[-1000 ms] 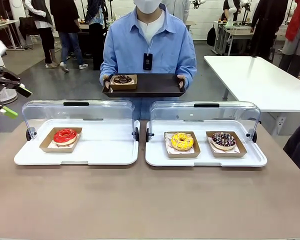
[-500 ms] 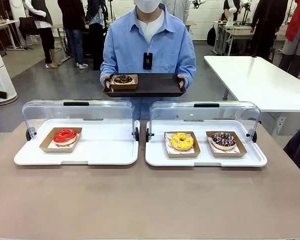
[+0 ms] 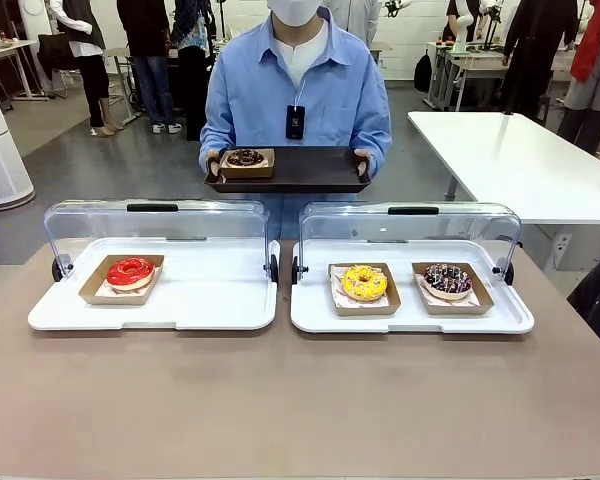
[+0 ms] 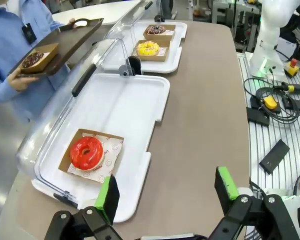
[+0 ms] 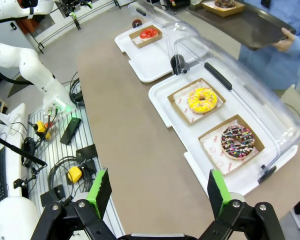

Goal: Provide the desired donut to the person.
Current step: Pick up and lift the Paper togo box containing the Donut pointed at by the person.

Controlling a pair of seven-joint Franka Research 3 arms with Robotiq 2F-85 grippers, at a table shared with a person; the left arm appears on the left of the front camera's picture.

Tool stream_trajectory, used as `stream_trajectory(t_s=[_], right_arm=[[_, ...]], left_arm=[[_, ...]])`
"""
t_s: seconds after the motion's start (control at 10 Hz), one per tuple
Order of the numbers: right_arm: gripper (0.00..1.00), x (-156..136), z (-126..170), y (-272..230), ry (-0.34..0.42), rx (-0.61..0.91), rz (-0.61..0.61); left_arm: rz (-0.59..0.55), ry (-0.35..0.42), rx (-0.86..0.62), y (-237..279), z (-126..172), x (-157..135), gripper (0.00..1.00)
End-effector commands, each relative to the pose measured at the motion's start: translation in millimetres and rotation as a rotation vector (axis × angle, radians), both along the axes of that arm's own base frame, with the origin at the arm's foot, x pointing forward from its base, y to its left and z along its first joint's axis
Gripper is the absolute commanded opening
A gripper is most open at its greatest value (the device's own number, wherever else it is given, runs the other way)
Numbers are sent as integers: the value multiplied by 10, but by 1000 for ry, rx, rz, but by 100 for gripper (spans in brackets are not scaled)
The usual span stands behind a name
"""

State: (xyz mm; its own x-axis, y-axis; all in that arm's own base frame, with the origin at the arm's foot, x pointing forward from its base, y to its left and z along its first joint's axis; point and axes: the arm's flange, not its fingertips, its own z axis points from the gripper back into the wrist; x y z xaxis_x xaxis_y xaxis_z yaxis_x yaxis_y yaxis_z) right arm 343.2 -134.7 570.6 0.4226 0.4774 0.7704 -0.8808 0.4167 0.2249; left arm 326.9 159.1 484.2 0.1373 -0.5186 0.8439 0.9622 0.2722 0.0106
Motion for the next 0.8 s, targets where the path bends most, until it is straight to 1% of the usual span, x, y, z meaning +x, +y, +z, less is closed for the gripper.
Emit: stream_trajectory(t_s=[0.0,0.1,0.7], right_arm=[[100,2,1,12,-5,7,7],[100,2,1,12,-5,7,7],[100,2,1,12,-5,7,7]], left_arm=[[-114,-69,42,-194,43,-52,100],[0,0,0,0,0,0,100],[0,0,0,0,0,0,100]])
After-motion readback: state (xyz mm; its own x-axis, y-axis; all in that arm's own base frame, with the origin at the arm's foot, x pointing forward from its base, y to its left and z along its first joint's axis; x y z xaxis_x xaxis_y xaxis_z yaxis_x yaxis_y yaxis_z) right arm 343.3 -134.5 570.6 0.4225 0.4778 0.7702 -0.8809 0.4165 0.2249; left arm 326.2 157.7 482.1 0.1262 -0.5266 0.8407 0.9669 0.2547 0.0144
